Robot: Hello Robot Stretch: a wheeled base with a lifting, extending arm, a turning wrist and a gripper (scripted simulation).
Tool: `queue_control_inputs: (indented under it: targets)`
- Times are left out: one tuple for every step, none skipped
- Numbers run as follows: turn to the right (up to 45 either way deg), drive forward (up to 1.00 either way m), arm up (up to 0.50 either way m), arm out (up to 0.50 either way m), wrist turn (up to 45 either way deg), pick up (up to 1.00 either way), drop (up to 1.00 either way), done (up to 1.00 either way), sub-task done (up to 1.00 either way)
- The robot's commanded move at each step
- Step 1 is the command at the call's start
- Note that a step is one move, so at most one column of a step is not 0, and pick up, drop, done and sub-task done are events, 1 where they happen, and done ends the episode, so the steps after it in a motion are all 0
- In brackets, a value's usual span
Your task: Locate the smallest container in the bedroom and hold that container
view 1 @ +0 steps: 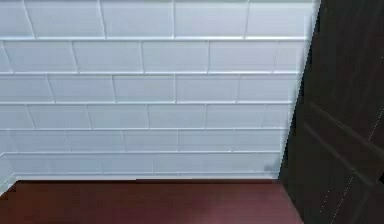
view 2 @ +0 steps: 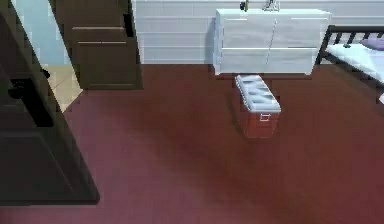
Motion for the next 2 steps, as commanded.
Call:
queue_control_inputs:
  targets:
    - [-24.0,0.00,0.00,0.00,0.0,0.00,0.00,0.00,0.00]
    - [0.0,0.75,0.00,0.00,0.0,0.00,0.00,0.00,0.00]
